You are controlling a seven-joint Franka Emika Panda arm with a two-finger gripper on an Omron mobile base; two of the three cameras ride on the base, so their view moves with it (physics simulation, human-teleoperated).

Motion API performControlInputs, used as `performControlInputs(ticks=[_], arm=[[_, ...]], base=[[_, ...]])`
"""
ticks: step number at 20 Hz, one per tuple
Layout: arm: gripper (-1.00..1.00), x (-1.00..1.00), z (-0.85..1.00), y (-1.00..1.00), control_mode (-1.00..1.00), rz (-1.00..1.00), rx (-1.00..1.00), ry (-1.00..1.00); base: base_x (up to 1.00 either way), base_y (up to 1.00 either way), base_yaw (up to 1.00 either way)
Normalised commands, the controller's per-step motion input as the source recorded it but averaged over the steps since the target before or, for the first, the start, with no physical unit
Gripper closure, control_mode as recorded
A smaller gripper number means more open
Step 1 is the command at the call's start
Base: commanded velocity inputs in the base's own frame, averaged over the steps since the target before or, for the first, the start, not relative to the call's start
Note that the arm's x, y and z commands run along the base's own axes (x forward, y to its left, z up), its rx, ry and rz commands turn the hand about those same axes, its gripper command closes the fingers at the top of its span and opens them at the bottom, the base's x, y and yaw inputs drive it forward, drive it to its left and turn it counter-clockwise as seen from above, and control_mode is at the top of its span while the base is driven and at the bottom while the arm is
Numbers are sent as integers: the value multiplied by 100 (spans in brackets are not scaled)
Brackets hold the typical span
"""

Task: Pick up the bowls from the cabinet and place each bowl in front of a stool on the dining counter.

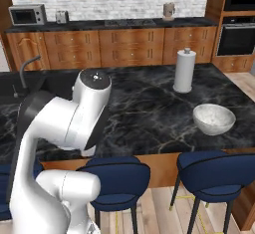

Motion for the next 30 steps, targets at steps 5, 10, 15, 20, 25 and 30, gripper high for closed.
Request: performControlInputs(ticks=[5, 10, 15, 20, 25, 30], arm=[[100, 74, 0, 0, -100, 8, 0, 3], [100, 72, -16, 0, -100, 5, 2, 0], [100, 76, -38, 0, -100, 1, 5, -3], [100, 73, -52, 0, -100, 0, 0, -5], [100, 67, -47, -1, -100, 0, -2, -2], [100, 27, -57, -22, -100, 0, -4, -1]], base=[[0, 0, 0], [0, 0, 0], [0, 0, 0], [0, 0, 0], [0, 0, 0], [0, 0, 0]])
